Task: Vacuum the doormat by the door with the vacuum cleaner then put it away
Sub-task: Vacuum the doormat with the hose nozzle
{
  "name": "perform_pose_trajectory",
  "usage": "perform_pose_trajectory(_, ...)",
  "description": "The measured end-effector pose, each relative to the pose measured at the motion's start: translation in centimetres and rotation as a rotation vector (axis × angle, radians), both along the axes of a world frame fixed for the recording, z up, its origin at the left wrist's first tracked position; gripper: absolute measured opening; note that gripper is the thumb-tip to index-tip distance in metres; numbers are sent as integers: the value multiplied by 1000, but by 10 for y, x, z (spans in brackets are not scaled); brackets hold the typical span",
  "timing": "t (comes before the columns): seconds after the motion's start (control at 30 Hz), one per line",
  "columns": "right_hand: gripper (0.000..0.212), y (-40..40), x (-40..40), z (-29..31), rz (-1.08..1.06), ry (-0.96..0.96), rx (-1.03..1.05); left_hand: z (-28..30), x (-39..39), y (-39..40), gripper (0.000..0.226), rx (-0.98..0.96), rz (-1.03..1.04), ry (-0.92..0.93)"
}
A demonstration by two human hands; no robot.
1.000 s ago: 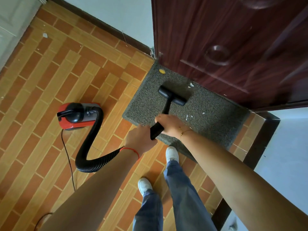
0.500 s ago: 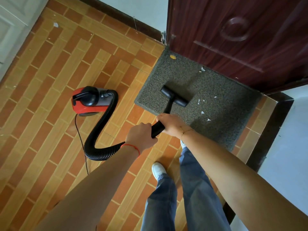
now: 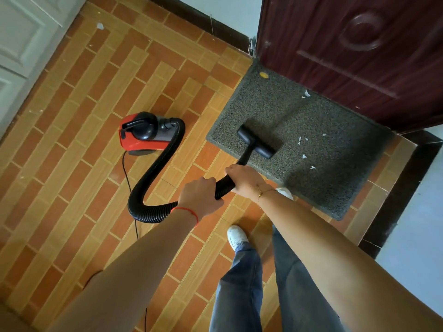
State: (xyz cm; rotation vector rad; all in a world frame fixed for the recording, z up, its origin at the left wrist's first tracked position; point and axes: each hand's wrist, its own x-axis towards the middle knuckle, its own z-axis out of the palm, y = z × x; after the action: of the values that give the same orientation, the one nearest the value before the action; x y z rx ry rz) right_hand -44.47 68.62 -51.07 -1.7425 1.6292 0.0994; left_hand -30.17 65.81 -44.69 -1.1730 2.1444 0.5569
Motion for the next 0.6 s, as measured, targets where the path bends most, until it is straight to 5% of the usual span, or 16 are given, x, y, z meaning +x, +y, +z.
perform_pose_trajectory(0.6, 12, -39, -199, 6, 13, 124, 2, -5, -194, -29, 22, -37, 62, 164)
